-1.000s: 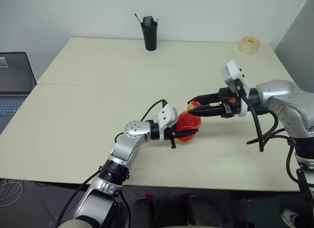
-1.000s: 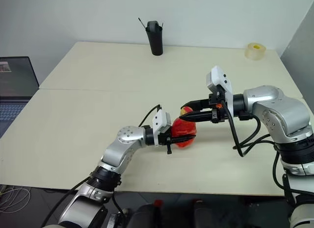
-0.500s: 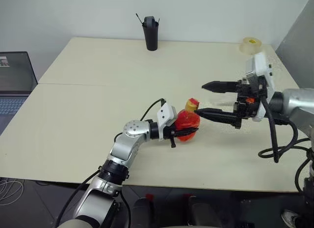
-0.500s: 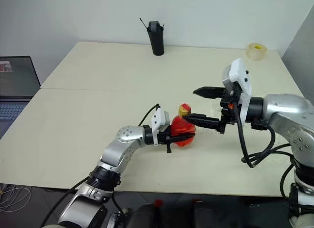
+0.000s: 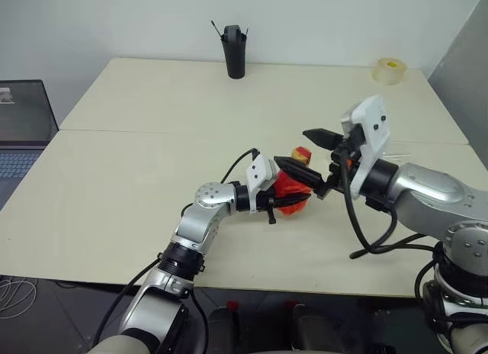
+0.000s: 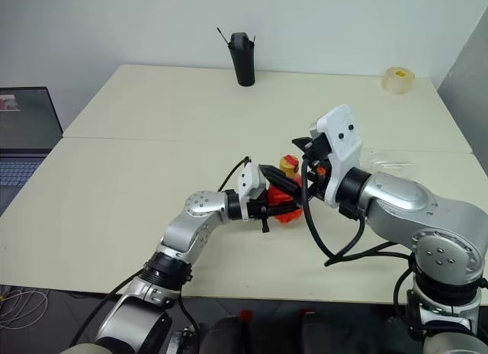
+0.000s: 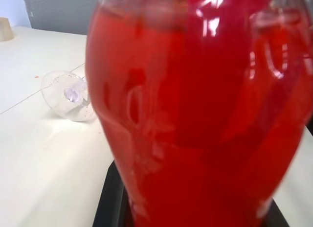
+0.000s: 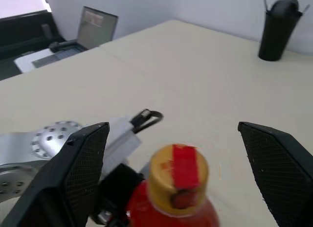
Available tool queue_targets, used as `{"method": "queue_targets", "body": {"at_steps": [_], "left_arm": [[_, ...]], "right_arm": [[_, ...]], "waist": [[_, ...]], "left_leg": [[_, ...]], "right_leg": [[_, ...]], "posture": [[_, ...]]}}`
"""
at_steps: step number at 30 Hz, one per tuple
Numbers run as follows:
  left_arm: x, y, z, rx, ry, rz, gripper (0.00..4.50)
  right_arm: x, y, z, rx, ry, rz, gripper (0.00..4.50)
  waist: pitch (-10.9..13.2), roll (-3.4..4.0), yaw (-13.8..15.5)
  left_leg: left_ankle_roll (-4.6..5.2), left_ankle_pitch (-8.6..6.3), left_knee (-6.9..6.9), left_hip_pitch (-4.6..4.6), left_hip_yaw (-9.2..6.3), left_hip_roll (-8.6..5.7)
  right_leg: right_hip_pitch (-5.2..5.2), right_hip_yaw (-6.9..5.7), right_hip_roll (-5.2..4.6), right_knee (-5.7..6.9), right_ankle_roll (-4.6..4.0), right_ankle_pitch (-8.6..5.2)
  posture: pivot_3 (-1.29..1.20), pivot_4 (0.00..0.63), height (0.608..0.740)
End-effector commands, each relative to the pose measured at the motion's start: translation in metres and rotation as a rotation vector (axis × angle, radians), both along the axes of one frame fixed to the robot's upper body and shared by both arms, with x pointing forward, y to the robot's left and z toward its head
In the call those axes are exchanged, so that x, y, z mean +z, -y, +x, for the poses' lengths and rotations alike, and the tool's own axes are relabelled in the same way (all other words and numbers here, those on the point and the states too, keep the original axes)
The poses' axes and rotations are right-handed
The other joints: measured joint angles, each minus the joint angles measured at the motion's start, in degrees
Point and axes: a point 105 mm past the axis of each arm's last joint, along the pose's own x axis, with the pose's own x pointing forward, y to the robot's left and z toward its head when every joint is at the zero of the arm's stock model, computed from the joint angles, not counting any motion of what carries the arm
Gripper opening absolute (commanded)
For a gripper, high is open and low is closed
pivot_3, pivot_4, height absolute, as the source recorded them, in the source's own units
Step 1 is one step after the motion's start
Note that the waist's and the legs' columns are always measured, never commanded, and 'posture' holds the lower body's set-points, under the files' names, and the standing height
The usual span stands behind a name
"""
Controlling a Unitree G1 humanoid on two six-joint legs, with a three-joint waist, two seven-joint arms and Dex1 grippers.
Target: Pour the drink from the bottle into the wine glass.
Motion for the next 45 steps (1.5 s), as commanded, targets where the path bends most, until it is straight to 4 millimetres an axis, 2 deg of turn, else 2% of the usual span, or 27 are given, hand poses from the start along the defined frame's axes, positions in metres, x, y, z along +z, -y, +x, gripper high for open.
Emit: {"method": "queue_targets", "body": {"at_steps": [1, 8, 12, 15, 18, 20, 24, 27, 30, 32, 45], "left_arm": [[0.018, 0.001, 0.0, -0.013, 0.064, -0.046, 0.92], [0.019, 0.0, 0.0, 0.001, 0.063, -0.048, 0.92], [0.017, -0.004, 0.001, 0.015, 0.065, -0.037, 0.92], [0.016, -0.005, 0.0, 0.017, 0.063, -0.037, 0.92], [0.017, -0.005, 0.0, 0.019, 0.064, -0.036, 0.91], [0.017, -0.005, 0.001, 0.019, 0.066, -0.034, 0.87], [0.017, -0.004, 0.001, 0.012, 0.067, -0.033, 0.87], [0.018, -0.003, 0.002, 0.01, 0.07, -0.033, 0.87], [0.018, -0.003, 0.002, 0.01, 0.072, -0.032, 0.87], [0.018, -0.003, 0.002, 0.011, 0.072, -0.032, 0.87], [0.017, -0.003, 0.001, 0.024, 0.071, -0.036, 0.87]], "right_arm": [[0.009, -0.003, 0.006, -0.005, 0.046, 0.023, 4.5], [0.004, 0.0, 0.024, -0.028, 0.043, 0.034, 4.5], [0.001, 0.027, 0.024, -0.092, 0.039, 0.002, 4.5], [-0.001, 0.056, 0.013, -0.133, 0.028, -0.027, 4.5], [-0.006, 0.069, -0.009, -0.083, -0.016, -0.065, 4.5], [-0.011, 0.065, -0.026, 0.003, -0.055, -0.092, 4.5], [-0.015, 0.036, -0.044, 0.173, -0.075, -0.096, 4.5], [-0.009, 0.021, -0.039, 0.191, -0.04, -0.063, 4.5], [-0.001, 0.015, -0.022, 0.139, -0.013, -0.019, 4.5], [-0.003, 0.013, -0.014, 0.11, -0.025, -0.03, 4.5], [0.003, -0.012, 0.003, 0.143, -0.005, 0.01, 4.5]], "waist": [[0.0, 0.0, -0.1], [0.0, 0.0, -0.5], [0.0, 0.0, -0.5], [0.0, 0.0, -0.3], [0.0, -0.01, -0.1], [0.0, 0.0, 0.1], [0.0, 0.01, -0.9], [0.0, 0.01, -1.2], [0.0, 0.01, -1.1], [0.0, 0.02, -1.0], [0.0, 0.02, -0.9]], "left_leg": [[0.0, 0.0, 0.0, 0.0, 0.0, 0.0], [0.0, 0.0, 0.0, 0.0, 0.0, -0.01], [0.0, 0.0, 0.0, -0.02, -0.03, 0.0], [0.01, -0.01, -0.01, -0.05, -0.08, 0.0], [0.02, -0.01, 0.0, -0.06, -0.11, -0.02], [0.02, -0.01, 0.0, -0.02, -0.1, -0.05], [0.03, -0.02, -0.02, 0.11, -0.04, -0.05], [0.03, -0.02, -0.01, 0.11, -0.05, -0.07], [0.03, -0.01, 0.0, 0.09, -0.1, -0.05], [0.02, -0.01, 0.01, 0.09, -0.1, -0.03], [0.01, 0.0, 0.01, 0.02, -0.2, -0.01]], "right_leg": [[0.0, 0.0, 0.01, 0.0, 0.0, 0.0], [0.0, 0.0, 0.04, 0.0, 0.0, 0.0], [0.0, -0.01, 0.01, -0.01, 0.0, 0.0], [0.01, -0.05, -0.02, -0.04, 0.01, 0.0], [0.04, -0.07, -0.06, -0.05, 0.03, -0.02], [0.1, -0.07, -0.09, -0.06, 0.04, -0.02], [0.11, 0.01, 0.16, 0.0, 0.03, -0.02], [0.12, 0.03, 0.22, 0.01, 0.02, -0.01], [0.12, 0.01, 0.22, 0.0, 0.02, -0.02], [0.12, 0.01, 0.18, 0.0, 0.02, -0.02], [0.12, -0.09, -0.01, -0.03, 0.04, -0.03]], "posture": [[0.0, 0.15, 0.74], [0.0, 0.15, 0.74], [0.0, 0.15, 0.74], [0.0, 0.15, 0.74], [0.0, 0.15, 0.74], [0.0, 0.15, 0.74], [0.0, 0.15, 0.74], [0.0, 0.15, 0.74], [0.0, 0.15, 0.74], [0.0, 0.15, 0.74], [0.0, 0.15, 0.74]]}}
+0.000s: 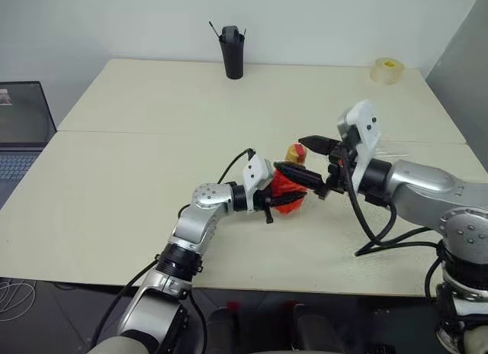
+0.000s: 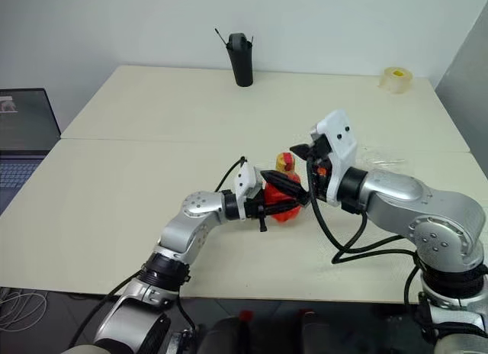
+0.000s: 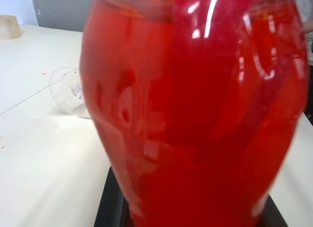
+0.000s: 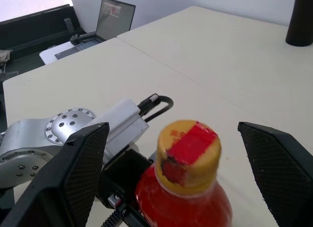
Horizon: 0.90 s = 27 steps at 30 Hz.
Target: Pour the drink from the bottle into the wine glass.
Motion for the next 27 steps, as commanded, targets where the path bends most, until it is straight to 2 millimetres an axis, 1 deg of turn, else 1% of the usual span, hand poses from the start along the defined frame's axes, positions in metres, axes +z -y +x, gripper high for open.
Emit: {"method": "queue_targets", "body": {"at_steps": [1, 4, 8, 14, 17, 21, 24, 27], "left_arm": [[0.019, 0.004, -0.002, -0.013, 0.074, -0.038, 0.87], [0.018, 0.003, -0.003, -0.011, 0.074, -0.039, 0.87], [0.018, 0.005, -0.005, -0.012, 0.072, -0.042, 0.87], [0.018, 0.006, -0.005, -0.013, 0.074, -0.044, 0.87], [0.018, 0.006, -0.005, -0.012, 0.075, -0.044, 0.87], [0.018, 0.006, -0.006, -0.015, 0.075, -0.045, 0.87], [0.018, 0.006, -0.005, -0.013, 0.075, -0.044, 0.87], [0.018, 0.005, -0.005, -0.014, 0.074, -0.042, 0.87]], "right_arm": [[0.011, -0.002, 0.002, 0.002, 0.053, 0.018, 4.5], [0.012, -0.001, 0.006, -0.012, 0.054, 0.028, 4.5], [0.015, 0.007, 0.02, -0.081, 0.035, 0.078, 4.5], [0.012, 0.016, 0.025, -0.122, 0.009, 0.111, 4.5], [0.012, 0.019, 0.023, -0.124, 0.002, 0.125, 4.5], [0.006, 0.023, 0.015, -0.103, -0.015, 0.11, 4.5], [0.007, 0.024, 0.007, -0.072, -0.013, 0.122, 4.5], [0.007, 0.027, 0.004, -0.072, -0.01, 0.129, 4.5]], "waist": [[0.0, 0.0, 0.0], [0.0, 0.0, 0.0], [0.0, 0.0, 0.0], [0.0, 0.0, 0.0], [0.0, 0.0, 0.0], [0.0, 0.0, 0.0], [0.0, 0.0, 0.0], [0.0, 0.0, 0.0]], "left_leg": [[0.0, 0.0, 0.0, 0.0, 0.0, 0.0], [0.0, 0.0, 0.0, 0.0, 0.0, 0.0], [0.0, 0.0, 0.0, 0.0, 0.0, 0.01], [0.0, 0.0, 0.0, 0.0, 0.0, 0.01], [0.0, 0.0, 0.0, 0.0, 0.0, 0.01], [0.0, 0.0, 0.0, -0.01, -0.01, 0.01], [0.0, 0.0, 0.0, -0.01, -0.01, 0.0], [0.0, 0.0, -0.01, -0.01, 0.0, 0.0]], "right_leg": [[0.0, -0.01, 0.0, 0.0, 0.0, 0.0], [0.0, 0.0, -0.01, 0.0, 0.0, 0.0], [0.0, 0.0, -0.01, 0.01, 0.0, 0.0], [0.0, -0.01, -0.02, 0.01, 0.0, 0.0], [0.0, 0.0, -0.02, 0.01, 0.0, 0.0], [0.0, -0.01, -0.02, 0.01, 0.0, 0.0], [0.0, -0.02, -0.03, 0.01, 0.0, 0.0], [0.0, -0.01, -0.02, 0.01, 0.0, 0.0]], "posture": [[0.0, 0.15, 0.74], [0.0, 0.15, 0.74], [0.0, 0.15, 0.74], [0.0, 0.15, 0.74], [0.0, 0.15, 0.74], [0.0, 0.15, 0.74], [0.0, 0.15, 0.74], [0.0, 0.15, 0.74]]}}
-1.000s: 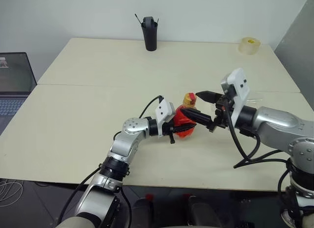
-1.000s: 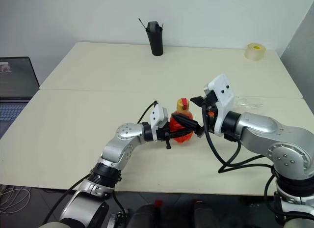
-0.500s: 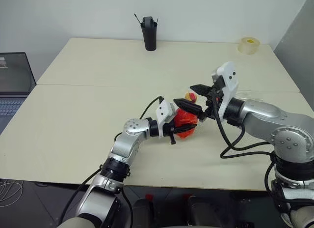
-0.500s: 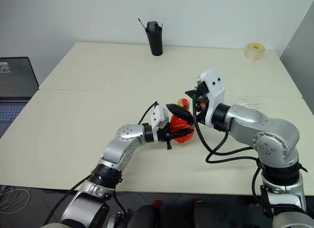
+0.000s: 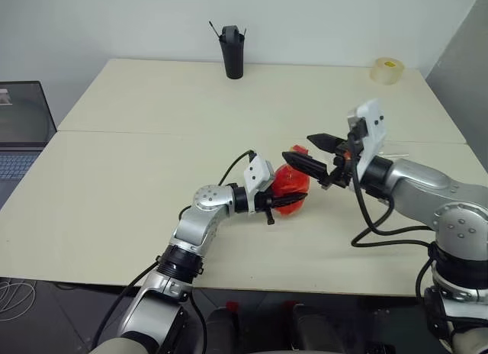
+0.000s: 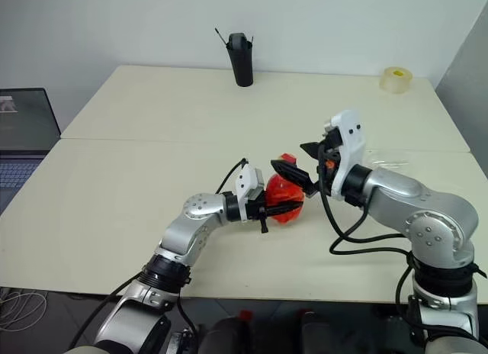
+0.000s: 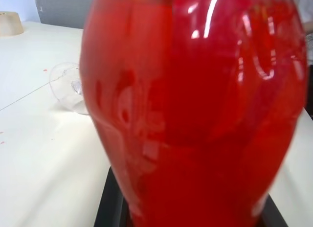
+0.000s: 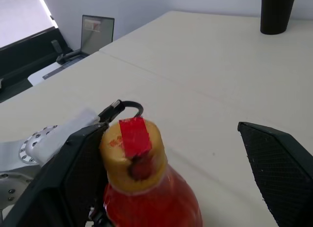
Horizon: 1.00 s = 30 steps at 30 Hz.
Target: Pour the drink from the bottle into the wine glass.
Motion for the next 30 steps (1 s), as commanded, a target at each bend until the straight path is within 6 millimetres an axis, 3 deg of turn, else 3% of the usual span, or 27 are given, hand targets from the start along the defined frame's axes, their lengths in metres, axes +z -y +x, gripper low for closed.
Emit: {"method": "queue_targets", "body": {"at_steps": [1, 14, 20, 25, 30], "left_arm": [[0.021, 0.004, -0.004, -0.024, 0.079, -0.04, 0.87], [0.022, 0.002, -0.002, -0.02, 0.083, -0.034, 0.87], [0.022, 0.003, -0.002, -0.023, 0.083, -0.035, 0.87], [0.022, 0.004, -0.002, -0.023, 0.084, -0.038, 0.87], [0.023, 0.004, -0.002, -0.016, 0.086, -0.043, 0.87]], "right_arm": [[0.012, 0.004, -0.009, 0.013, 0.054, 0.017, 4.5], [0.011, 0.002, -0.032, 0.107, 0.06, -0.003, 4.5], [0.018, 0.002, -0.01, 0.003, 0.098, -0.036, 4.5], [0.02, -0.009, -0.005, 0.041, 0.106, -0.053, 4.5], [0.018, -0.012, 0.013, -0.004, 0.096, -0.072, 4.5]], "waist": [[0.0, 0.0, 0.0], [0.0, 0.0, 0.0], [0.0, 0.0, 0.0], [0.0, 0.0, 0.0], [0.0, 0.0, -0.1]], "left_leg": [[0.0, 0.0, 0.0, 0.0, 0.0, 0.0], [0.0, 0.0, 0.0, 0.01, -0.01, 0.0], [0.0, 0.0, 0.0, 0.01, -0.02, 0.0], [0.0, 0.0, 0.0, 0.0, 0.0, 0.0], [0.0, 0.0, 0.0, 0.02, -0.01, 0.0]], "right_leg": [[0.0, 0.0, 0.01, 0.0, 0.0, 0.0], [0.0, -0.01, 0.03, 0.01, 0.0, 0.0], [0.0, 0.0, 0.03, 0.01, 0.0, 0.0], [0.0, 0.0, 0.02, 0.0, 0.0, 0.0], [0.0, -0.01, 0.03, 0.01, 0.0, 0.0]], "posture": [[0.0, 0.15, 0.74], [0.0, 0.15, 0.74], [0.0, 0.15, 0.74], [0.0, 0.15, 0.74], [0.0, 0.15, 0.74]]}}
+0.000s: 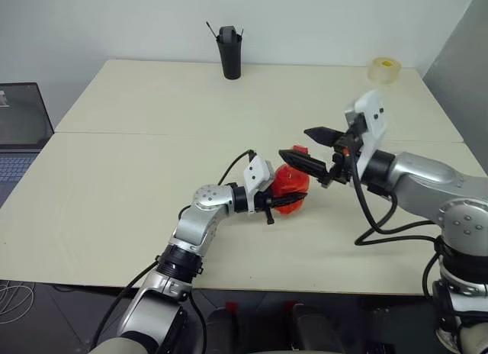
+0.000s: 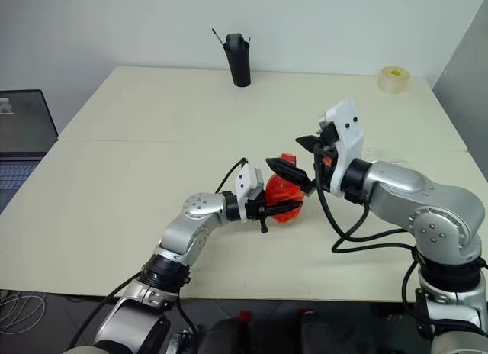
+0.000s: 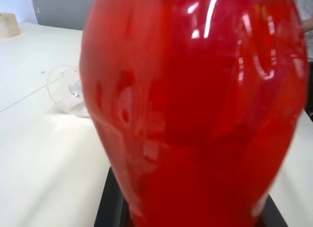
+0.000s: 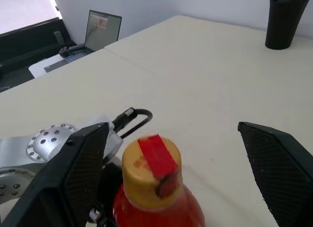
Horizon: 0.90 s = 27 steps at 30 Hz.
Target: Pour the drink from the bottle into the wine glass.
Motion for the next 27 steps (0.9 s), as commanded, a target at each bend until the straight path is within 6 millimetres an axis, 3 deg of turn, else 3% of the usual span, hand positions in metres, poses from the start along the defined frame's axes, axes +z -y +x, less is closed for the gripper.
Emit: {"method": "queue_targets", "body": {"at_steps": [1, 12, 20, 27], "left_arm": [[0.022, 0.003, -0.002, -0.013, 0.082, -0.044, 0.87], [0.022, 0.001, 0.0, 0.002, 0.085, -0.043, 0.87], [0.022, 0.004, -0.001, -0.009, 0.09, -0.037, 0.87], [0.022, 0.005, -0.002, -0.018, 0.089, -0.037, 0.87]], "right_arm": [[0.005, 0.001, 0.009, -0.03, 0.032, 0.0, 4.5], [0.004, 0.013, 0.015, -0.064, 0.037, -0.002, 4.5], [0.009, 0.014, -0.006, 0.029, 0.028, 0.027, 4.5], [-0.002, 0.008, -0.023, 0.109, -0.021, 0.017, 4.5]], "waist": [[0.0, 0.0, 0.0], [0.0, 0.0, 0.0], [0.0, 0.0, 0.0], [0.0, 0.0, 0.0]], "left_leg": [[0.0, 0.0, 0.0, -0.01, 0.0, -0.01], [0.0, 0.0, 0.0, -0.01, 0.01, 0.0], [0.0, 0.0, 0.0, -0.02, 0.01, -0.01], [0.0, 0.0, 0.0, -0.02, 0.0, -0.01]], "right_leg": [[0.0, 0.01, -0.01, -0.01, 0.0, 0.0], [-0.01, 0.0, -0.03, 0.0, 0.0, 0.0], [-0.01, 0.0, -0.04, -0.01, 0.0, 0.0], [-0.01, 0.01, -0.03, 0.0, 0.0, 0.0]], "posture": [[0.0, 0.15, 0.74], [0.0, 0.15, 0.74], [0.0, 0.15, 0.74], [0.0, 0.15, 0.74]]}}
